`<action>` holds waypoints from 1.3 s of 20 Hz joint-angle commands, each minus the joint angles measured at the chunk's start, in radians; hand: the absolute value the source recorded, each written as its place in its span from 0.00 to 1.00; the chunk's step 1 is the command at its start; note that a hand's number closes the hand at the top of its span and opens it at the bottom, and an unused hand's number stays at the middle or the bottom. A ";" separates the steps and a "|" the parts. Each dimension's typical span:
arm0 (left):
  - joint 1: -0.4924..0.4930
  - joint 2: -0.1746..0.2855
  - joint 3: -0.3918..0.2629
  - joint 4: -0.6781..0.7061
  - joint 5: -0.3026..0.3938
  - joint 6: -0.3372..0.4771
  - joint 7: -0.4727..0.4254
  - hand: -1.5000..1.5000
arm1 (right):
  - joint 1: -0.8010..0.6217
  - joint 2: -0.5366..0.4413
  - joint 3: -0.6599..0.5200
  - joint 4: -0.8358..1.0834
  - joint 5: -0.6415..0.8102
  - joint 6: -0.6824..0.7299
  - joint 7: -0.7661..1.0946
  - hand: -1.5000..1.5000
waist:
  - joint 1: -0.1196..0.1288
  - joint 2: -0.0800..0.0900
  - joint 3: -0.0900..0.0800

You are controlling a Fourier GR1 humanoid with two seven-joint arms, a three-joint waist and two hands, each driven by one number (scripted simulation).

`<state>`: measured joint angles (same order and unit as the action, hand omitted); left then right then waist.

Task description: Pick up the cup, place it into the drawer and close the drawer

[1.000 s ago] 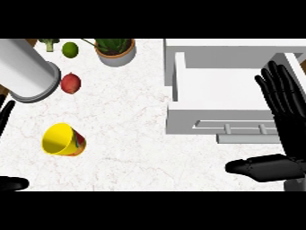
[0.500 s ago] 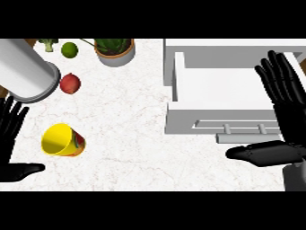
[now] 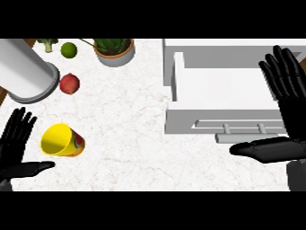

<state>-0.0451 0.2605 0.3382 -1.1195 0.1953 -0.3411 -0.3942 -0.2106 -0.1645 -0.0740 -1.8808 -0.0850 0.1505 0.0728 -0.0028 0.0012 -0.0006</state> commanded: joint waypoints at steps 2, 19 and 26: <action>-0.035 0.013 0.006 0.257 -0.070 -0.023 -0.197 0.00 | -0.050 -0.051 -0.080 0.088 -0.051 0.051 -0.049 0.00 | -0.001 0.002 0.000; -0.324 0.080 0.014 0.868 -0.183 0.017 -0.592 0.00 | -0.018 -0.025 -0.055 0.015 -0.059 0.055 0.003 0.00 | -0.013 0.004 -0.002; -0.334 0.073 0.008 0.929 -0.208 0.024 -0.668 0.00 | -0.099 -0.033 -0.067 0.079 -0.043 0.030 0.025 0.00 | -0.020 0.011 -0.005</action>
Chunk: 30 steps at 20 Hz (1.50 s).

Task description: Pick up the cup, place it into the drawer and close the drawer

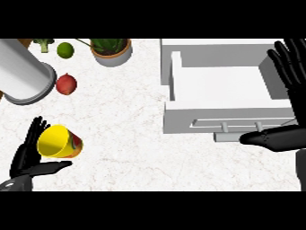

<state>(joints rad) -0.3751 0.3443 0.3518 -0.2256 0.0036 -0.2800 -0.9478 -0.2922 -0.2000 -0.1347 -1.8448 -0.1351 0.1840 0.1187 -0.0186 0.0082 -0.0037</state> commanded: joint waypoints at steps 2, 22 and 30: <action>-0.022 -0.024 -0.015 0.031 -0.017 -0.051 -0.095 0.00 | -0.029 0.008 0.011 0.005 0.011 -0.016 0.015 0.00 | 0.001 -0.001 0.000; -0.035 -0.081 0.014 -0.071 -0.014 0.167 -0.280 1.00 | 0.029 -0.012 0.001 -0.046 0.001 0.013 0.019 0.00 | -0.007 0.001 -0.001; -0.130 -0.191 0.086 -0.076 0.054 0.213 -0.297 1.00 | 0.004 0.007 0.007 -0.008 0.011 0.000 -0.003 0.00 | -0.003 0.002 0.000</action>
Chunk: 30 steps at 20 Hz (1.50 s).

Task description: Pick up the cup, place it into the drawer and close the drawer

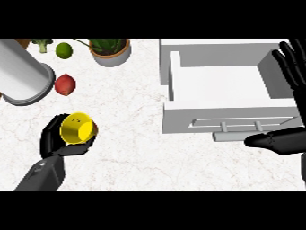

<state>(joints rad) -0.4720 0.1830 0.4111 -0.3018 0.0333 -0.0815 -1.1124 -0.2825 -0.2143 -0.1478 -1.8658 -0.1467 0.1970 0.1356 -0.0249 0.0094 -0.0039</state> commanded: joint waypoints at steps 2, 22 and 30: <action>-0.047 -0.023 0.001 -0.029 0.021 -0.120 -0.118 1.00 | 0.017 0.013 0.023 -0.015 0.021 -0.004 -0.007 0.00 | 0.004 -0.003 0.001; -0.412 -0.182 -0.309 -0.558 0.083 0.097 0.583 1.00 | 0.032 -0.009 -0.017 0.026 0.032 0.001 -0.035 0.00 | 0.032 -0.019 0.005; -0.703 -0.183 -0.400 -0.407 0.115 0.306 0.749 1.00 | 0.011 0.043 0.013 0.056 0.077 -0.044 -0.087 0.00 | 0.002 -0.005 0.004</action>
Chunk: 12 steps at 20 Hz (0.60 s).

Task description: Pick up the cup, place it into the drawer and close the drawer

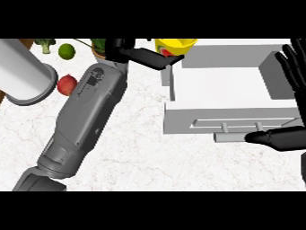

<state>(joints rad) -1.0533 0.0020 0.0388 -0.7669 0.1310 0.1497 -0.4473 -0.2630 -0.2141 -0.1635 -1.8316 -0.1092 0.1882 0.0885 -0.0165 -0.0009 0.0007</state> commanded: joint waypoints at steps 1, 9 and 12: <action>-0.176 -0.002 -0.048 0.061 0.045 0.106 0.167 1.00 | -0.040 0.008 0.021 -0.002 0.016 -0.021 0.039 0.00 | -0.014 0.003 0.000; -0.315 -0.002 -0.160 0.341 0.112 0.234 0.234 1.00 | -0.058 0.001 0.023 -0.007 0.005 -0.003 0.023 0.00 | -0.063 0.015 0.001; -0.293 -0.002 -0.226 0.415 0.131 0.229 0.194 1.00 | -0.054 0.014 0.033 0.041 0.006 0.015 -0.029 0.00 | -0.092 0.026 0.002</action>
<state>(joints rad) -1.3279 0.0002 -0.1250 -0.4447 0.2336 0.3514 -0.2614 -0.3142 -0.2081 -0.1389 -1.7943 -0.1026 0.1988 0.0729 -0.0795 0.0177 0.0017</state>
